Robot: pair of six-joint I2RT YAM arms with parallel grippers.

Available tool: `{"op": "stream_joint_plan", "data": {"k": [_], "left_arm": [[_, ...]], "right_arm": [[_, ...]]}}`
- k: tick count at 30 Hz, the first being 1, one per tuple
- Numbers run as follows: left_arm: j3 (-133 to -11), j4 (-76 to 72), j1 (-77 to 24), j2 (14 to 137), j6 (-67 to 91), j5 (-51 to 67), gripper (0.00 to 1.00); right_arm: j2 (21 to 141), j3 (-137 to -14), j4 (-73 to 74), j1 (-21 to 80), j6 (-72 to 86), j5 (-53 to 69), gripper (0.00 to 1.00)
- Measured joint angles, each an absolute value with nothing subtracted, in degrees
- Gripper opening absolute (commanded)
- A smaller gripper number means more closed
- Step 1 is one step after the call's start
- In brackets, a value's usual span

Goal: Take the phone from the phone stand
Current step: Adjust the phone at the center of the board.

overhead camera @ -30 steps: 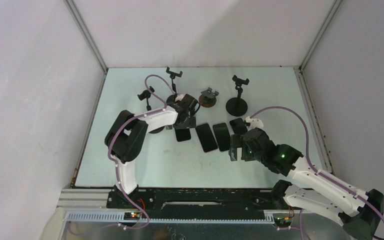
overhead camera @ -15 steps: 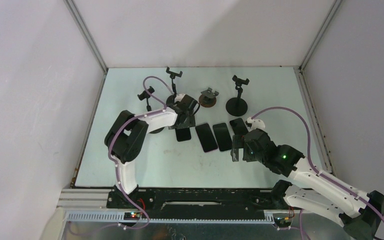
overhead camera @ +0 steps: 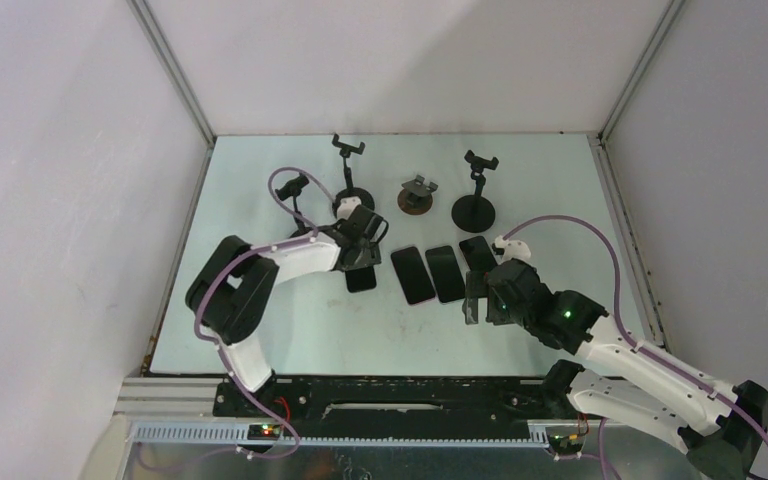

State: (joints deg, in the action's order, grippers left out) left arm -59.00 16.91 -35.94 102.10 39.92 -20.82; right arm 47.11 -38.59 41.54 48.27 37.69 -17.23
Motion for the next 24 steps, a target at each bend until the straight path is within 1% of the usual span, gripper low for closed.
{"op": "stream_joint_plan", "data": {"k": [7, 13, 17, 18, 19, 20, 21, 23, 24], "left_arm": [[-53.1, 17.3, -40.2, 96.7, 45.4, -21.1, 0.47], [-53.6, 18.2, -45.4, 96.7, 49.8, -21.3, 0.49], [-56.4, 19.7, -47.6, 98.8, 51.3, -21.1, 0.52], [-57.1, 19.9, -47.8, 99.4, 51.5, -21.1, 0.54], [-58.0, 20.0, -47.9, 100.2, 51.7, -21.2, 0.6], [-58.4, 20.0, -47.9, 100.6, 51.7, -21.3, 0.64], [-59.0, 20.1, -47.9, 101.1, 51.8, -21.3, 0.72], [-59.5, 20.1, -47.9, 101.6, 52.1, -21.5, 0.81], [-59.8, 20.2, -47.9, 101.7, 52.1, -21.5, 0.83]], "right_arm": [[47.1, -38.1, 41.6, 48.3, 38.8, -17.3, 0.99], [47.1, -38.1, 41.7, 48.3, 39.6, -17.3, 0.99], [47.0, -37.6, 41.9, 48.3, 40.2, -17.3, 0.99], [47.0, -37.4, 42.0, 48.3, 40.3, -17.3, 0.99], [46.9, -37.2, 42.0, 48.3, 40.5, -17.3, 0.98], [46.7, -37.2, 42.2, 48.4, 40.6, -17.2, 0.98], [46.6, -37.2, 42.3, 48.4, 40.6, -17.2, 0.99], [46.2, -37.2, 42.4, 48.4, 40.6, -17.2, 0.99], [46.0, -37.2, 42.4, 48.4, 40.6, -17.2, 0.99]]}}
